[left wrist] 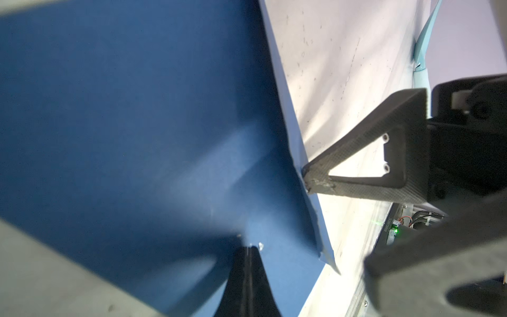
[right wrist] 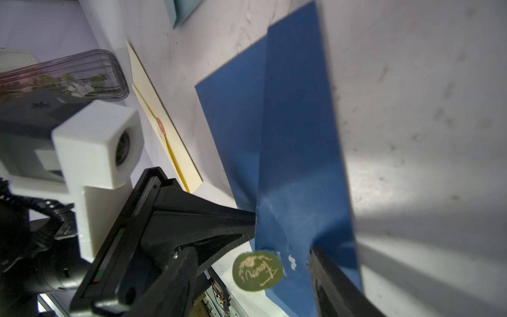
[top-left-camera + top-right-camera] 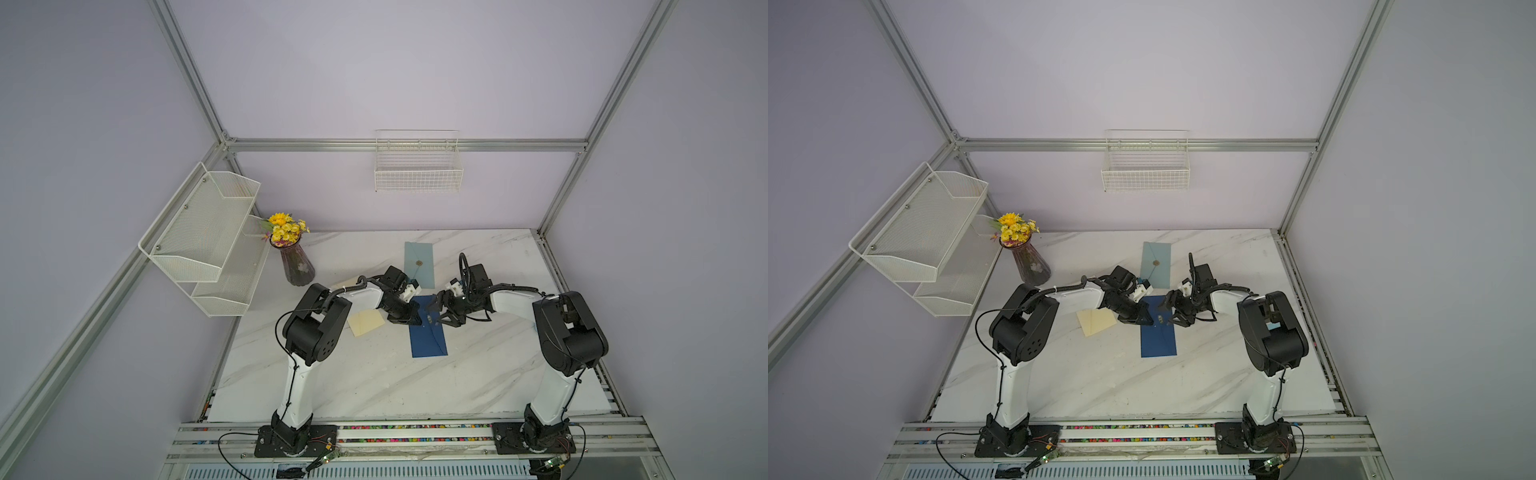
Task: Fold the letter paper in half and place it into the envelope
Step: Fold the envelope flap on the envelope.
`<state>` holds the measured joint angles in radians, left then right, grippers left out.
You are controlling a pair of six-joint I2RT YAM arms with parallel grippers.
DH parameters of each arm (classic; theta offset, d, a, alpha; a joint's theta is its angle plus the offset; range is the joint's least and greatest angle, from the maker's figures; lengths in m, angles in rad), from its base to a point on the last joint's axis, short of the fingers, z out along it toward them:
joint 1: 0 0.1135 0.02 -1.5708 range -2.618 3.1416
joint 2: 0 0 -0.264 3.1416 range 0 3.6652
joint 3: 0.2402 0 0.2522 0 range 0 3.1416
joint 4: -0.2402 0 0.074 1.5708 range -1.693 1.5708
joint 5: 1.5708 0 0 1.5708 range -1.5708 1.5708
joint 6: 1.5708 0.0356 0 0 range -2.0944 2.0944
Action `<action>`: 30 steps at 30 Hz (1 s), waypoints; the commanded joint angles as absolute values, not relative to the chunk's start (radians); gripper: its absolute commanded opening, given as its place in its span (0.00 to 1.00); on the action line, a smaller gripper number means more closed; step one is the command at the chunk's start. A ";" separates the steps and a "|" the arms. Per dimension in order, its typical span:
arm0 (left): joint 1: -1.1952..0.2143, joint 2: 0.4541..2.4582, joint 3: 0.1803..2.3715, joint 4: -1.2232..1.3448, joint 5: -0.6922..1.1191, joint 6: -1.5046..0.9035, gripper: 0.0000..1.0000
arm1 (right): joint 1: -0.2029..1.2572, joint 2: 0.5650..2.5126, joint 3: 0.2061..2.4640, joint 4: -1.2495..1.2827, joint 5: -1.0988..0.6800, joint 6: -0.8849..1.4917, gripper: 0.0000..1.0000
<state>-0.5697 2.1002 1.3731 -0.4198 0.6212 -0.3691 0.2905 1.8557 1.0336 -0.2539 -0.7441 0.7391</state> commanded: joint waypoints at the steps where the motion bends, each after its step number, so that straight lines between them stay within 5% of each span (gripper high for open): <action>1: -0.565 2.120 1.390 -0.456 0.620 -0.327 0.00 | 0.298 1.876 1.041 -0.266 -0.693 0.728 0.66; 4: -0.566 2.118 1.384 -0.454 0.620 -0.331 0.00 | 0.298 1.876 1.043 -0.292 -0.654 0.712 0.56; 10: -0.564 2.107 1.373 -0.449 0.618 -0.336 0.00 | 0.309 1.886 1.062 -0.353 -0.580 0.676 0.16; 13: -0.558 2.082 1.376 -0.457 0.614 -0.342 0.00 | 0.323 1.902 1.083 -0.393 -0.534 0.653 0.07; 16: -0.557 2.052 1.400 -0.489 0.601 -0.336 0.00 | 0.343 1.921 1.103 -0.445 -0.460 0.633 0.00; 30: -0.572 2.044 1.542 -0.525 0.587 -0.373 0.00 | 0.365 1.964 1.106 -0.507 -0.366 0.617 0.00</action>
<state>-0.5652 2.0392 1.4998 -0.5255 0.5713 -0.3756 0.3584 1.9049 1.1259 -0.4255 -0.4690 0.6292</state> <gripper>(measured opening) 0.047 0.045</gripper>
